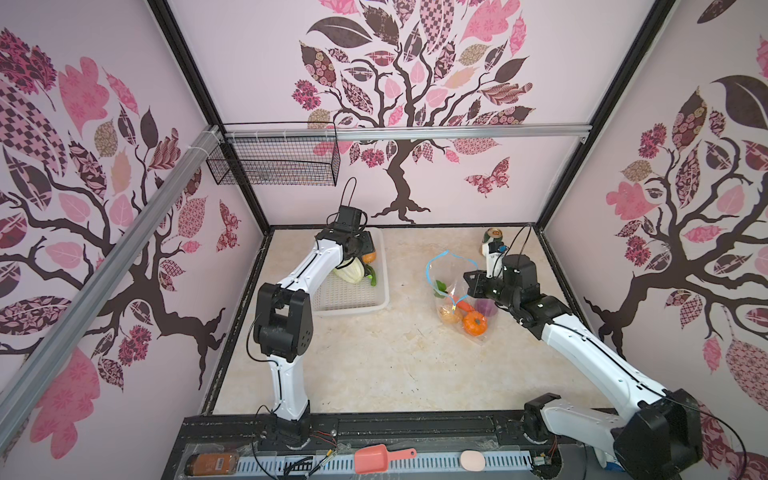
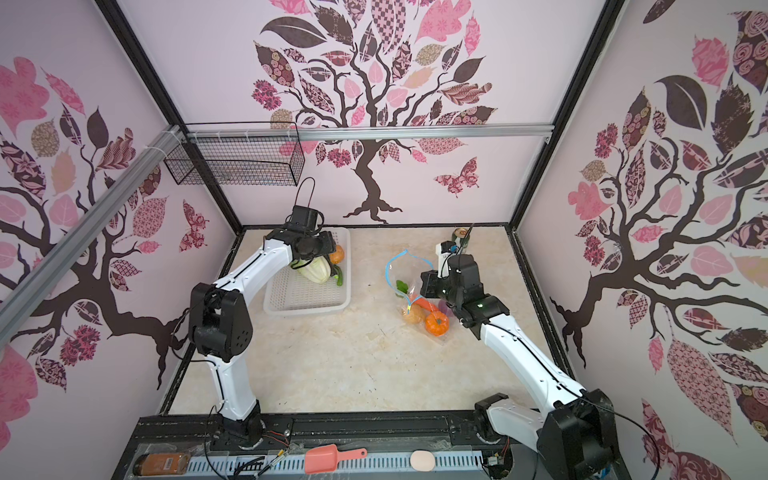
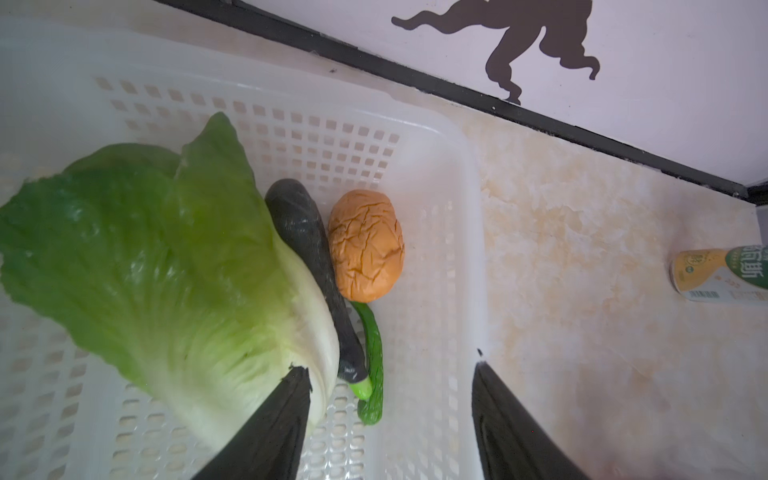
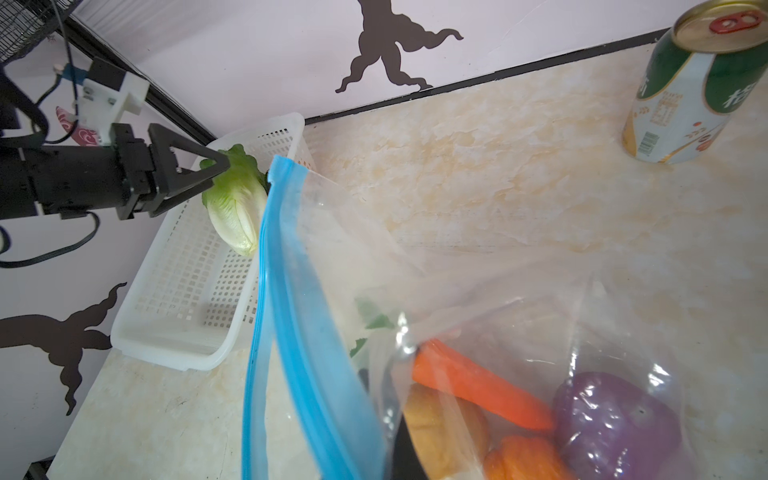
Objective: Place the food in the zip-top bag and seal the zipper
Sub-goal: 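Lower the left gripper onto the wrinkled orange roll and close on it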
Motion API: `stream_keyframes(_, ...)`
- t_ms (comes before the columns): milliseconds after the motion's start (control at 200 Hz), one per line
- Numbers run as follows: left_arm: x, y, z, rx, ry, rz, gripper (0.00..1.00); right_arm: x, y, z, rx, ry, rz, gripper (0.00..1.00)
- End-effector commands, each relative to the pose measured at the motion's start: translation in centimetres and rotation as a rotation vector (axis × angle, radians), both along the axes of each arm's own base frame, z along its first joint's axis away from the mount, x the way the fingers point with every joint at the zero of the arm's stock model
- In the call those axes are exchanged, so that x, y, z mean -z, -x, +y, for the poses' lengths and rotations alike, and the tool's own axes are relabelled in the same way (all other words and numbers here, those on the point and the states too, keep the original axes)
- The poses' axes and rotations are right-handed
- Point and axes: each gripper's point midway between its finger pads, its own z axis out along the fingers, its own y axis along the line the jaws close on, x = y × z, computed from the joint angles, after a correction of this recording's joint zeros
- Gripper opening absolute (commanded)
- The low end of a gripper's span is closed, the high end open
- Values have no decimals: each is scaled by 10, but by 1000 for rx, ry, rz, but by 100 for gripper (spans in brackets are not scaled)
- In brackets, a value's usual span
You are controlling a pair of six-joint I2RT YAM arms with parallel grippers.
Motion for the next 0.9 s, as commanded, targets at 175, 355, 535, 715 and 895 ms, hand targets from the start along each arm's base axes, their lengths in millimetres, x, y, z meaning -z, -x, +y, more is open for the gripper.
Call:
stream_keyframes(175, 20, -47, 5, -37, -55, 0, 64, -12, 6, -4, 5, -14, -18, 0)
stream_keyframes(355, 59, -52, 2, -42, -39, 72, 65, -15, 8, -6, 14, -12, -19, 0)
stream_keyframes(535, 93, -48, 2, -43, -52, 140, 68, -15, 9, -8, 19, -5, -17, 0)
stream_keyframes(715, 112, -43, 3, -34, -71, 182, 71, -15, 10, -8, 20, -4, -15, 0)
stream_keyframes(895, 124, -43, 3, -24, -84, 201, 71, -18, 11, -10, 22, 5, -16, 0)
